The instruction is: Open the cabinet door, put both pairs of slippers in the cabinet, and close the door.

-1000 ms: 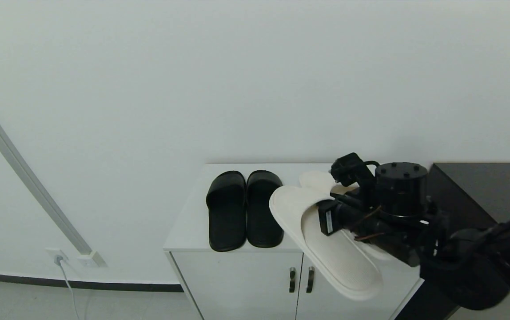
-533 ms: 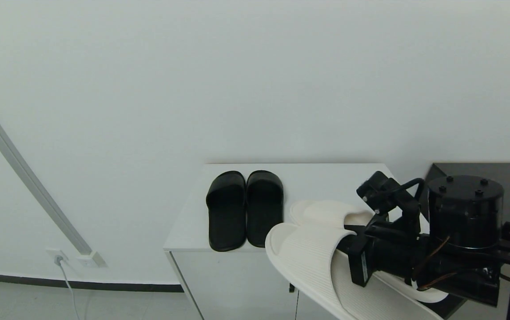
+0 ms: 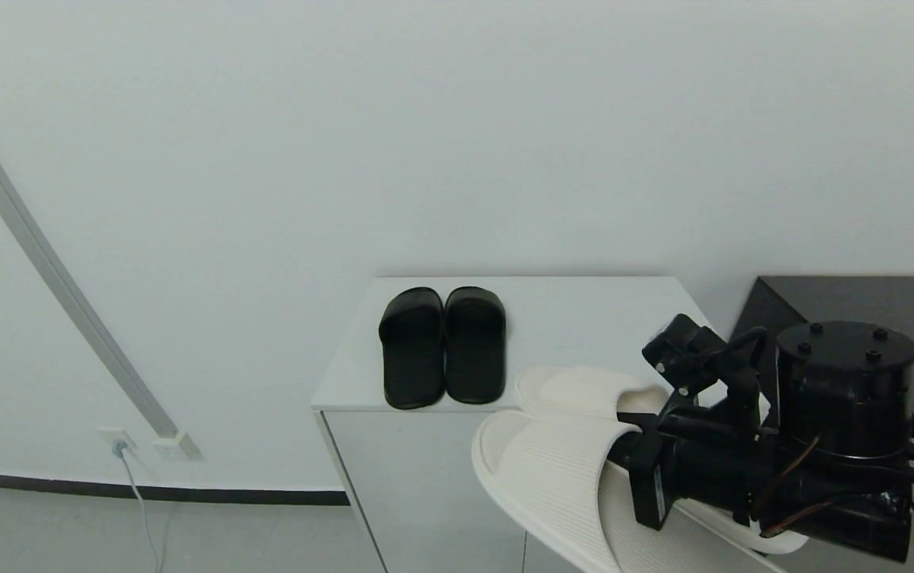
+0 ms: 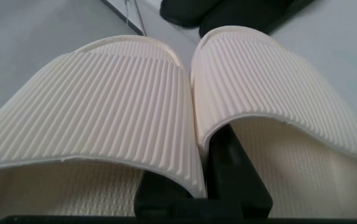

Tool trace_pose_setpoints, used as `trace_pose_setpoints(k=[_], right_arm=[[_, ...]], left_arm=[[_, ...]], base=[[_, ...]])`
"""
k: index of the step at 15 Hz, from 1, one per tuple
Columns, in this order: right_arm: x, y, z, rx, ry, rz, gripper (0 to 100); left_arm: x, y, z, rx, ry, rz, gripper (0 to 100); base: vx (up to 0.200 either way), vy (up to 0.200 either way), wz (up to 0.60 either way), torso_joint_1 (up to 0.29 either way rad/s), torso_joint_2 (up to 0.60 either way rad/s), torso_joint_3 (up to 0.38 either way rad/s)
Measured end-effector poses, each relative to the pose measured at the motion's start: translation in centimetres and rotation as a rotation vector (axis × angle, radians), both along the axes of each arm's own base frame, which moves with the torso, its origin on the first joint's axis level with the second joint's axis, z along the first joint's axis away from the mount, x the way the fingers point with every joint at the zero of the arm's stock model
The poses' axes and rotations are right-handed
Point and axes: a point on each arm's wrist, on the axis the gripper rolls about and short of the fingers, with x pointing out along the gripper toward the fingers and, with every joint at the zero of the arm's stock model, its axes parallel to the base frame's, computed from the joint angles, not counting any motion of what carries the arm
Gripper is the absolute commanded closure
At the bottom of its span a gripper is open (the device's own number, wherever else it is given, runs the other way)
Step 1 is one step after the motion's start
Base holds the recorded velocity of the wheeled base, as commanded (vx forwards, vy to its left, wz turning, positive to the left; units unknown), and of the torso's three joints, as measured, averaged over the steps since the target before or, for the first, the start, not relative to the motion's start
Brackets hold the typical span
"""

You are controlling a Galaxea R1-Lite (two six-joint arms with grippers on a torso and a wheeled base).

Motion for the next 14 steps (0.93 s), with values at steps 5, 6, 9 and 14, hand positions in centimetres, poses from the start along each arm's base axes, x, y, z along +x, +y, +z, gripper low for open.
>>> trace_pose_setpoints(k=[5, 6, 9, 14], right_arm=[[-0.09, -0.06, -0.19, -0.002, 0.007, 0.008, 100], [-0.07, -0.12, -0.29, -0.005, 0.01, 0.008, 100], [-0.19, -0.11, -0.44, -0.008, 0.015, 0.017, 100], [-0.3, -0.23, -0.57, -0.013, 0.016, 0.018, 100]], left_arm=[[0.0, 0.0, 0.0, 0.0, 0.0, 0.001, 100], [0.0, 0.0, 0.0, 0.0, 0.0, 0.001, 100], [0.0, 0.0, 0.0, 0.0, 0.0, 0.001, 100], [0.0, 0.0, 0.0, 0.0, 0.0, 0.002, 100]], base=[[0.0, 0.0, 0.0, 0.0, 0.0, 0.0], [0.0, 0.0, 0.0, 0.0, 0.0, 0.0], [0.0, 0.0, 0.0, 0.0, 0.0, 0.0], [0.0, 0.0, 0.0, 0.0, 0.0, 0.0]])
